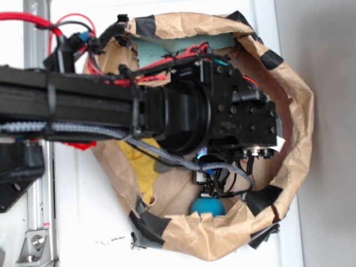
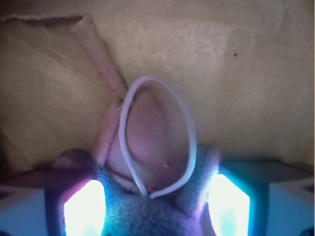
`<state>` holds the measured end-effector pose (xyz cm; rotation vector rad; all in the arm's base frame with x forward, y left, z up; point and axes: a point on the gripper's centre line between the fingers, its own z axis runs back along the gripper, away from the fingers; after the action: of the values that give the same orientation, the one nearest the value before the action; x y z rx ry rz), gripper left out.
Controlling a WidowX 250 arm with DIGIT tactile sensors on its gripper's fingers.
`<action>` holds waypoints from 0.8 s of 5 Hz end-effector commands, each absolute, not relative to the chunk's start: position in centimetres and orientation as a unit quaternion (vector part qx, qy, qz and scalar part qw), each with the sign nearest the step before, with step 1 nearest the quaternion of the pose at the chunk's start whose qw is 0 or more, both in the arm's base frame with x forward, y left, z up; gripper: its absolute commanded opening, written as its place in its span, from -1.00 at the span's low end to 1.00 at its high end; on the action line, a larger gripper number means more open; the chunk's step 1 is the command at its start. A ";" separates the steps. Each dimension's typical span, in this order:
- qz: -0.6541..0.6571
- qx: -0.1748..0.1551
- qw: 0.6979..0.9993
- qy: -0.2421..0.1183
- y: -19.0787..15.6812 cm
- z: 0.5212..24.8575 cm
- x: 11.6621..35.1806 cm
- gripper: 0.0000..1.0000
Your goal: Grab the gray animal.
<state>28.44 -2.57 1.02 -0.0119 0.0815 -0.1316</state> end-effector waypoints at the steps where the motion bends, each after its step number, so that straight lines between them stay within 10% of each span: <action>1: -0.064 -0.009 0.998 0.000 -2.8 7.1 27.5 -1.00; 3: -0.031 -0.015 0.996 -0.087 -1.6 17.0 28.8 -1.00; 4: 0.012 0.113 0.991 -0.077 -1.6 19.6 28.2 -1.00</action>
<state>28.34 -0.32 17.66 0.2285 -0.0673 0.0338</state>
